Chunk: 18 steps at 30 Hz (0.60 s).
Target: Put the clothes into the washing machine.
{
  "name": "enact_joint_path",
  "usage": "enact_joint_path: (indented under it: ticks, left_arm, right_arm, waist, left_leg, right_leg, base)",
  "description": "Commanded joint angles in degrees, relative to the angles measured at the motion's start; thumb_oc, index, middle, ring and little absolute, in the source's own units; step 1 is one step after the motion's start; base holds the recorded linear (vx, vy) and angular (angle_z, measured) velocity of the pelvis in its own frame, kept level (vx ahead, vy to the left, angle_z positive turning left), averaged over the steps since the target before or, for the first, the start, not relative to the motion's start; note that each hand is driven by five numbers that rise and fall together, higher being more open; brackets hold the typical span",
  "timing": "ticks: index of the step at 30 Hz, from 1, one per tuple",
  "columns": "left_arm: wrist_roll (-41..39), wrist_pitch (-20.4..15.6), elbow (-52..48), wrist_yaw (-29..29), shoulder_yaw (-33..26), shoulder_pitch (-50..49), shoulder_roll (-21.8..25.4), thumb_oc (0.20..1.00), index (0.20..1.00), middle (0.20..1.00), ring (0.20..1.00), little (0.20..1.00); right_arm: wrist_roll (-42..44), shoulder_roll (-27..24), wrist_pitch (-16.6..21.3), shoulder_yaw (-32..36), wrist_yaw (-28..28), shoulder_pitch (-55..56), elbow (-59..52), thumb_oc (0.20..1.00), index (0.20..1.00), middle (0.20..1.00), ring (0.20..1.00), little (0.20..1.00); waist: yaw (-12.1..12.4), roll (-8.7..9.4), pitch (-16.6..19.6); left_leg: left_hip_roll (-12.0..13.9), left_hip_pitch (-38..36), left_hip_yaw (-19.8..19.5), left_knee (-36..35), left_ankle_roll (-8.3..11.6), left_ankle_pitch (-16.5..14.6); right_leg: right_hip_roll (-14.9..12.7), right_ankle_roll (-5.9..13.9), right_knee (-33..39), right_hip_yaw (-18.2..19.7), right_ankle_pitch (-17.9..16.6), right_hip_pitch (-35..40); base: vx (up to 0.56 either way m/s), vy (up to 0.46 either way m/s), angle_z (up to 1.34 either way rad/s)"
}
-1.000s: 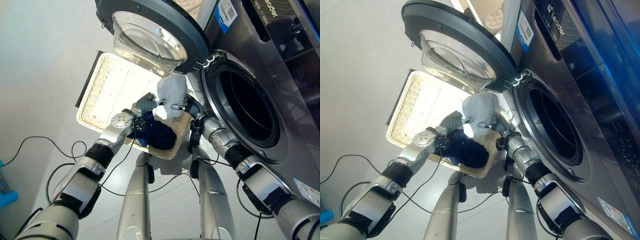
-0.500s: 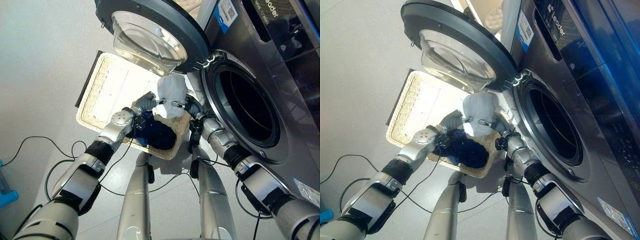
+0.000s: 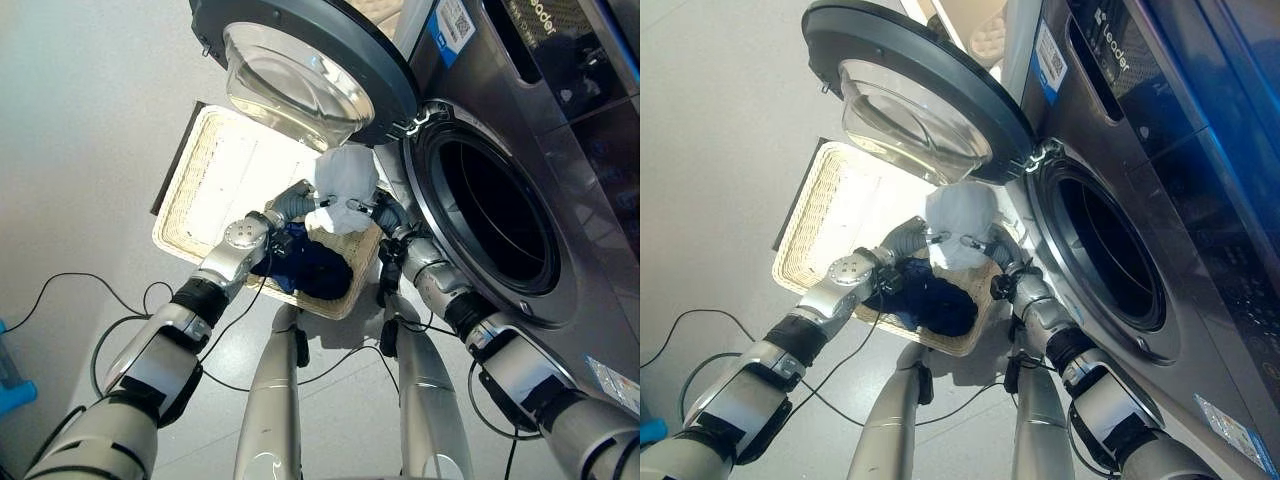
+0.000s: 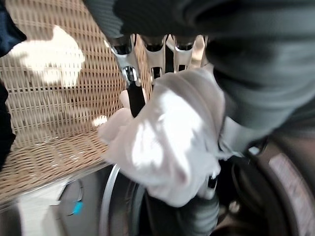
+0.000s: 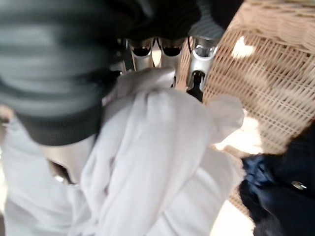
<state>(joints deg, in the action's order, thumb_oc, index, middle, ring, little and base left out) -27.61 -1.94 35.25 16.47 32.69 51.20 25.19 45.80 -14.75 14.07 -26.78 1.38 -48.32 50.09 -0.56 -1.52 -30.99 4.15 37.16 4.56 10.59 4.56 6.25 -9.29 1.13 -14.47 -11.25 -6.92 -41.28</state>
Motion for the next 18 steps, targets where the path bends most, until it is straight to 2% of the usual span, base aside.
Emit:
enact_joint_path:
  ticks: [1,2,6,11,18]
  left_arm:
    - [3.91,-3.16,-8.63,4.86,4.90,-0.13,-7.34,1.000,1.000,1.000,1.000,1.000]
    - [4.15,-3.37,-8.56,4.22,5.06,-0.54,-7.22,1.000,1.000,1.000,1.000,1.000]
    - [5.26,-3.51,-9.20,2.11,5.31,-1.24,-6.98,1.000,1.000,1.000,1.000,1.000]
    - [5.08,-4.26,-9.67,1.29,5.38,-2.57,-6.70,1.000,1.000,1.000,1.000,1.000]
    - [2.67,-4.52,-11.22,-2.24,6.27,-2.57,-6.42,1.000,1.000,1.000,1.000,1.000]
  right_arm:
    - [9.52,1.95,8.55,3.28,-2.44,-4.61,-2.10,0.200,0.200,0.200,0.200,0.200]
    - [14.23,2.24,10.37,4.49,-4.70,-3.48,-1.90,0.200,0.200,0.200,0.200,0.200]
    - [18.11,2.97,14.10,6.63,-6.12,-0.77,-2.01,0.200,0.200,0.200,0.200,0.200]
    - [23.05,2.90,15.61,8.52,-8.54,1.92,-1.07,0.200,0.200,0.200,0.200,0.200]
    - [30.72,2.23,18.73,11.37,-12.11,4.77,-1.53,0.200,0.200,0.200,0.200,0.200]
  waist:
    - [0.56,-3.11,1.20]
    - [0.30,-3.18,1.20]
    - [-0.56,-3.50,1.20]
    - [-1.33,-3.91,1.20]
    - [-2.98,-5.53,1.20]
  left_leg:
    - [-2.37,0.35,5.12,-0.99,-0.21,-1.10]
    - [-2.36,0.09,5.31,-1.05,-0.15,-1.24]
    - [-2.23,0.12,5.98,-1.51,-0.12,-1.09]
    - [-2.15,-0.87,6.76,-1.66,-0.06,-1.57]
    - [-2.09,-1.83,8.65,-1.98,-0.02,-1.44]
  right_leg:
    - [0.32,6.10,-3.17,-0.95,2.91,0.34]
    - [0.45,6.16,-3.20,-0.84,3.12,0.51]
    - [0.97,6.03,-2.72,-0.35,3.05,0.32]
    - [1.20,5.89,-2.55,0.22,3.68,1.13]
    - [1.39,5.32,-2.35,1.51,3.87,1.24]
  base:
    - [0.00,0.038,-0.05]
    - [0.00,0.037,-0.06]
    - [-0.02,0.055,-0.12]
    - [0.01,0.056,-0.13]
    - [0.01,0.069,-0.13]
